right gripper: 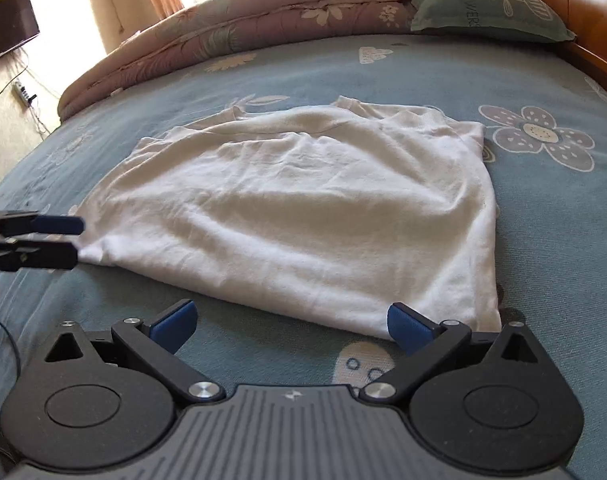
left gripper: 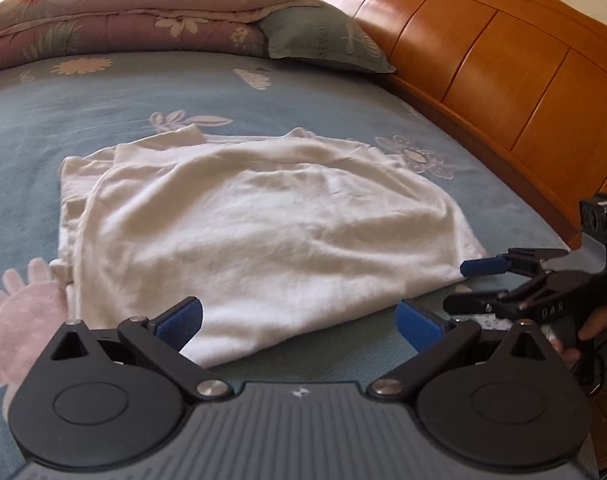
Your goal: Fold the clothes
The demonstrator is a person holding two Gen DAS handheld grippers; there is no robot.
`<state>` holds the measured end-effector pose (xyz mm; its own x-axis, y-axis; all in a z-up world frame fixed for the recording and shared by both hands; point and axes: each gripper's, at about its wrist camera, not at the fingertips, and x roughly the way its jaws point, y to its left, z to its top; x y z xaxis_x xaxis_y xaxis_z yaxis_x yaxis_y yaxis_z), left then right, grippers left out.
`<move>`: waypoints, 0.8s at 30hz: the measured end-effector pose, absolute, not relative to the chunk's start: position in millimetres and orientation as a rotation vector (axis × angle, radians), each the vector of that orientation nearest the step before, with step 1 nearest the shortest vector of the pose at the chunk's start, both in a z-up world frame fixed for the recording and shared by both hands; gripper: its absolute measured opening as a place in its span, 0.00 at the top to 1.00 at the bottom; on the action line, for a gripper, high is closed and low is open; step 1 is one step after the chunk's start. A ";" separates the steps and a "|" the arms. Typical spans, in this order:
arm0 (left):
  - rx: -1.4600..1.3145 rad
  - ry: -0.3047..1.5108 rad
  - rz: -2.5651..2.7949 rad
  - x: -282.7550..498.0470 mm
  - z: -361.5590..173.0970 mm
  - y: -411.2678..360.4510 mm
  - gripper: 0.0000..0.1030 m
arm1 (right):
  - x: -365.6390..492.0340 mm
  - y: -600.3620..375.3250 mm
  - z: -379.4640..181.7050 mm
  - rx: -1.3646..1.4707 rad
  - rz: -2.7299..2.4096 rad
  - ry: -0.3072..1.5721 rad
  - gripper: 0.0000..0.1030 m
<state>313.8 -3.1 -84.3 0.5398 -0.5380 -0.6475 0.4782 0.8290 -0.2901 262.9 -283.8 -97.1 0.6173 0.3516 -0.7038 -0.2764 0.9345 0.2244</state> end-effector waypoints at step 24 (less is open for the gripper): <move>-0.193 0.872 -0.454 318.7 -91.0 42.4 0.01 | 212.2 -276.7 -120.4 -0.054 0.301 0.818 0.00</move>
